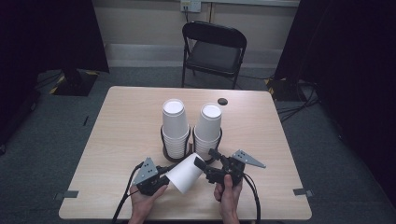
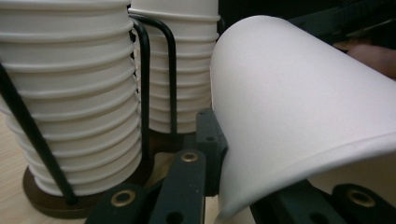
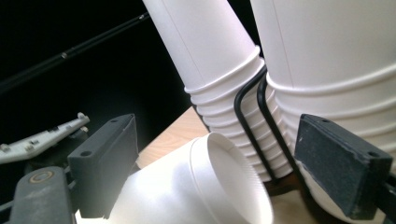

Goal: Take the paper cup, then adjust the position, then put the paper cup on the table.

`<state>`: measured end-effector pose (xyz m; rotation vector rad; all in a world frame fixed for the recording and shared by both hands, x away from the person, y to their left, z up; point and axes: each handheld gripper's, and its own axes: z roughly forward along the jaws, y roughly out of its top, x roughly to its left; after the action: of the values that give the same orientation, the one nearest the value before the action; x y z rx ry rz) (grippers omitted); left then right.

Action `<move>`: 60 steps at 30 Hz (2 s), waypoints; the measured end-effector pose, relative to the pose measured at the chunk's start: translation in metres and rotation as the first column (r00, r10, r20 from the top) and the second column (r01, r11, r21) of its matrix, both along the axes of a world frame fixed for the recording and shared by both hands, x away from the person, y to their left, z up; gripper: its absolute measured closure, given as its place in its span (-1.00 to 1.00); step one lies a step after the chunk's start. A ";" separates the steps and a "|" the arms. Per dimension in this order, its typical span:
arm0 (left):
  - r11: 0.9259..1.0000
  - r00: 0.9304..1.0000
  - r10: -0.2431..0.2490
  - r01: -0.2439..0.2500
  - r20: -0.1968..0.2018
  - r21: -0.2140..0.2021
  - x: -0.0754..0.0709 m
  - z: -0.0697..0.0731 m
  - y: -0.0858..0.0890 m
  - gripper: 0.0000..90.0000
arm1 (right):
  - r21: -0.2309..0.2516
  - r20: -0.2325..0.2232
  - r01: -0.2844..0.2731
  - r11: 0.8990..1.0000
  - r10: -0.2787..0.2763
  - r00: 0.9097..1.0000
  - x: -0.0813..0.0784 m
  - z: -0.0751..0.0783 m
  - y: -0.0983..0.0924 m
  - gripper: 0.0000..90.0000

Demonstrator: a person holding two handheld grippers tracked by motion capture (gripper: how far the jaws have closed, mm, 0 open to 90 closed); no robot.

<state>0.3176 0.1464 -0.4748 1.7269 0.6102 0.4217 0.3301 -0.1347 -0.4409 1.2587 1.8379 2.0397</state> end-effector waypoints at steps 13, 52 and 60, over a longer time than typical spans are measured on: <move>1.000 0.998 0.005 -0.005 -0.065 0.000 0.009 0.007 0.013 0.91 | -0.105 0.160 0.000 0.994 0.017 0.987 -0.009 -0.004 -0.009 -0.71; 0.987 0.959 -0.049 0.090 -0.280 0.135 0.028 0.041 0.015 0.91 | -0.666 0.407 0.164 0.728 0.169 0.898 -0.035 -0.024 0.023 -0.71; 0.977 0.943 -0.050 0.115 -0.328 0.182 0.030 0.043 0.010 0.91 | -0.732 0.462 0.215 0.647 0.238 0.854 -0.041 -0.029 0.031 -0.70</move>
<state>0.3479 0.1559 -0.4317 2.0264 0.7451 0.1428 0.2894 -0.1039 -0.4701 0.3789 2.0257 1.1240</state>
